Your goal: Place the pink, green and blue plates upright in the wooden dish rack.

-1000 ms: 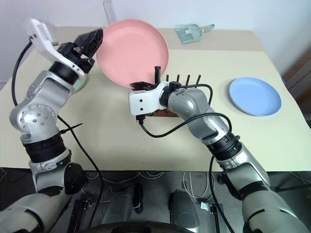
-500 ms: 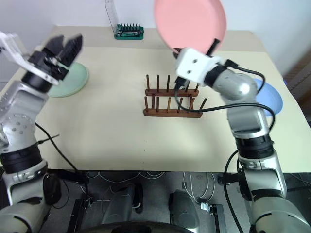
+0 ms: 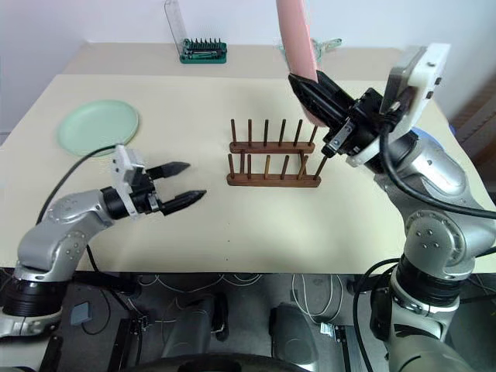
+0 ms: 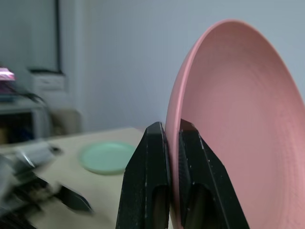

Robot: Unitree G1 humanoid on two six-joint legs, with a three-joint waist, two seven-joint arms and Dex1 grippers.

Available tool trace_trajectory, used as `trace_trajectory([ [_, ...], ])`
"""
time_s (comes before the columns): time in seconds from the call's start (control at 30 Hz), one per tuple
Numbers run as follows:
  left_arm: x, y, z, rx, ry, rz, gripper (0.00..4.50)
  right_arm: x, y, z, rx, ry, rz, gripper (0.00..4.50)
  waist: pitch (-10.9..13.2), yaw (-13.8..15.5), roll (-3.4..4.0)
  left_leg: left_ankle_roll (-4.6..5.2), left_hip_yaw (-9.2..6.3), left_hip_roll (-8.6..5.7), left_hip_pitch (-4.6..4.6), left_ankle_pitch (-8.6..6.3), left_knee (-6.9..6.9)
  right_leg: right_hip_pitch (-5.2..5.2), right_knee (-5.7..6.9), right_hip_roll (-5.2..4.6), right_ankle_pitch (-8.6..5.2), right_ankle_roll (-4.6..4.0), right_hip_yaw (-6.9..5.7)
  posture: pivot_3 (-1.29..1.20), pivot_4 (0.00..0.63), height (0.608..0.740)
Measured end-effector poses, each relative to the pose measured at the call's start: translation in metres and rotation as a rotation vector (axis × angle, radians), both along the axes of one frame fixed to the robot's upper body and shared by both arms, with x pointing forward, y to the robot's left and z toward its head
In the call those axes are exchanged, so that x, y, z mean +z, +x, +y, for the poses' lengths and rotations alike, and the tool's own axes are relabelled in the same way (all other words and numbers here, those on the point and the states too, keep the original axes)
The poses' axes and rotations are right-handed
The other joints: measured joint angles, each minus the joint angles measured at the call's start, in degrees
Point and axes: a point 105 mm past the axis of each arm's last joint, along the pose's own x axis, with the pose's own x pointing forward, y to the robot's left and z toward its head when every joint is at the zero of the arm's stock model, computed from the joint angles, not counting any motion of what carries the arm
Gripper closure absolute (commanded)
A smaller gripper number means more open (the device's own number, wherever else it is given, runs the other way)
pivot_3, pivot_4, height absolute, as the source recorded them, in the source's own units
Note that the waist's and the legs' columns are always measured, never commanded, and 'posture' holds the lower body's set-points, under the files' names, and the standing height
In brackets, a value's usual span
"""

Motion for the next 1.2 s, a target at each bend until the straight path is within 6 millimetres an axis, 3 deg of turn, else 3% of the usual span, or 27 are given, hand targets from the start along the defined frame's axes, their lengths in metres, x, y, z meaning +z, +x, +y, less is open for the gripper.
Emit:
trace_trajectory([
  [0.17, -0.003, -0.003, -0.006, -0.034, -0.013, 0.012, 0.01, -0.007, 0.004, -0.002, 0.025, 0.065, 0.092, 4.50, 0.0, 0.0, 0.00, 0.03, 0.00, -0.01, 0.00, -0.01, 0.00, 0.00, 0.00, 0.01, 0.00, 0.00, 0.00, 0.00, 0.150, 0.732],
  [0.5, -0.005, -0.006, -0.014, -0.078, -0.033, 0.022, 0.01, -0.028, 0.033, -0.026, -0.028, 0.174, 0.239, 4.50, 0.0, 0.1, 0.00, 0.04, 0.01, -0.01, -0.01, -0.01, 0.00, -0.01, 0.00, 0.03, 0.00, 0.00, 0.00, 0.00, 0.150, 0.732],
  [0.9, -0.006, -0.008, -0.017, -0.087, -0.045, 0.020, 0.01, -0.053, 0.048, -0.045, -0.061, 0.232, 0.348, 4.50, 0.0, 0.1, 0.01, 0.04, 0.01, -0.01, -0.01, -0.01, 0.01, -0.01, 0.00, 0.03, 0.00, 0.00, 0.00, 0.00, 0.150, 0.732],
  [1.17, -0.006, -0.007, -0.018, -0.085, -0.050, 0.019, 0.01, -0.059, 0.052, -0.052, -0.080, 0.280, 0.386, 4.50, 0.0, 0.1, 0.01, 0.04, 0.01, -0.01, -0.02, -0.01, 0.01, -0.02, -0.01, 0.03, 0.00, 0.00, -0.01, 0.00, 0.150, 0.732],
  [1.2, -0.006, -0.007, -0.018, -0.084, -0.049, 0.019, 0.00, -0.059, 0.053, -0.052, -0.081, 0.282, 0.389, 4.15, 0.0, 0.1, 0.01, 0.04, 0.01, -0.01, -0.02, -0.01, 0.01, -0.02, -0.01, 0.03, 0.00, 0.00, 0.00, 0.00, 0.150, 0.732],
])
